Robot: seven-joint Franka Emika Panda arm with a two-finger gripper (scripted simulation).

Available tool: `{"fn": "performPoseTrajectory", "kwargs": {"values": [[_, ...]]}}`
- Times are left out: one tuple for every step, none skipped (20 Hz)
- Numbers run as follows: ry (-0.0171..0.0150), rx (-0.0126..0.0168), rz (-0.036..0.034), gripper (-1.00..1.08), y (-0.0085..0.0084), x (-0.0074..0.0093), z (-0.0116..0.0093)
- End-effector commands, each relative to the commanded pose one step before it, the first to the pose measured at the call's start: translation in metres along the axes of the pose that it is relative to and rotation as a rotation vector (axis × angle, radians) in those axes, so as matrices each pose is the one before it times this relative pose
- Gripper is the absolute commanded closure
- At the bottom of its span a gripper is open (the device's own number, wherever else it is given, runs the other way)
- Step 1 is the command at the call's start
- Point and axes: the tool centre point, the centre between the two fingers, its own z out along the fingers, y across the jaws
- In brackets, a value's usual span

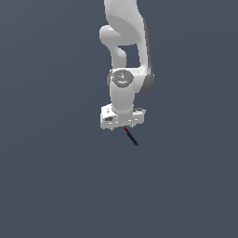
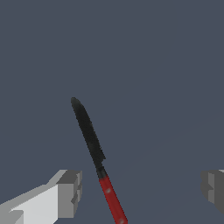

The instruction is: Pick up the object and move it to a goal position.

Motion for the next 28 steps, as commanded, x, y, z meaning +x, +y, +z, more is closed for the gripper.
{"fn": "performPoseTrajectory", "kwargs": {"values": [[0.00245,-0.00886,-0.08746,-0.92,-0.00929,-0.00737,0.01418],[0.00115,-0.00281,-0.03292,-0.92,-0.00385,-0.00256,0.00505],[0.00113,-0.00236,-0.03078,-0.92,-0.00375,-0.00233,0.00462],[0.00111,-0.00196,-0.02862,-0.92,-0.00362,-0.00211,0.0042],[0.00108,-0.00162,-0.02641,-0.92,-0.00344,-0.00189,0.0038],[0.00104,-0.00132,-0.02419,-0.92,-0.00325,-0.00168,0.00342],[0.00099,-0.00107,-0.02195,-0.92,-0.00302,-0.00148,0.00305],[0.00093,-0.00085,-0.01967,-0.92,-0.00276,-0.0013,0.00269],[0.00086,-0.00067,-0.01739,-0.92,-0.00249,-0.00111,0.00235],[0.00078,-0.00052,-0.0151,-0.92,-0.0022,-0.00094,0.00201],[0.00068,-0.0004,-0.01279,-0.92,-0.00189,-0.00078,0.00169],[0.00057,-0.0003,-0.01048,-0.92,-0.00156,-0.00063,0.00137],[0.00045,-0.00021,-0.00816,-0.92,-0.00123,-0.00048,0.00106],[0.00033,-0.00014,-0.00583,-0.92,-0.00088,-0.00034,0.00075],[0.0002,-0.00008,-0.00348,-0.92,-0.00052,-0.0002,0.00045],[0.00007,-0.00003,-0.00119,-0.92,-0.00019,-0.00006,0.00015],[-0.00113,0.00064,0.00696,-0.92,0.00073,0.00026,-0.00061],[0.0,0.0,0.0,-0.92,0.00001,-0.00002,0.0003],[0.0,0.0,0.0,-0.92,0.00004,-0.00006,0.0009],[0.00006,-0.00005,-0.00048,-0.92,-0.00018,0.0,0.00146],[0.0,0.0,0.0,-0.92,0.00009,-0.00014,0.0021],[0.00008,-0.00006,-0.00068,-0.92,-0.00023,-0.00004,0.00264],[0.00006,-0.00004,-0.00048,-0.92,-0.0001,-0.00013,0.00323],[0.00006,-0.00004,-0.00048,-0.92,-0.00008,-0.00017,0.00381],[0.00009,-0.00005,-0.00068,-0.92,-0.00015,-0.00016,0.00435],[0.00009,-0.00005,-0.00068,-0.92,-0.00013,-0.00019,0.0049],[0.00011,-0.00006,-0.00084,-0.92,-0.00018,-0.00015,0.00525],[0.00009,-0.00006,-0.00068,-0.92,-0.00011,-0.00011,0.00476]]}}
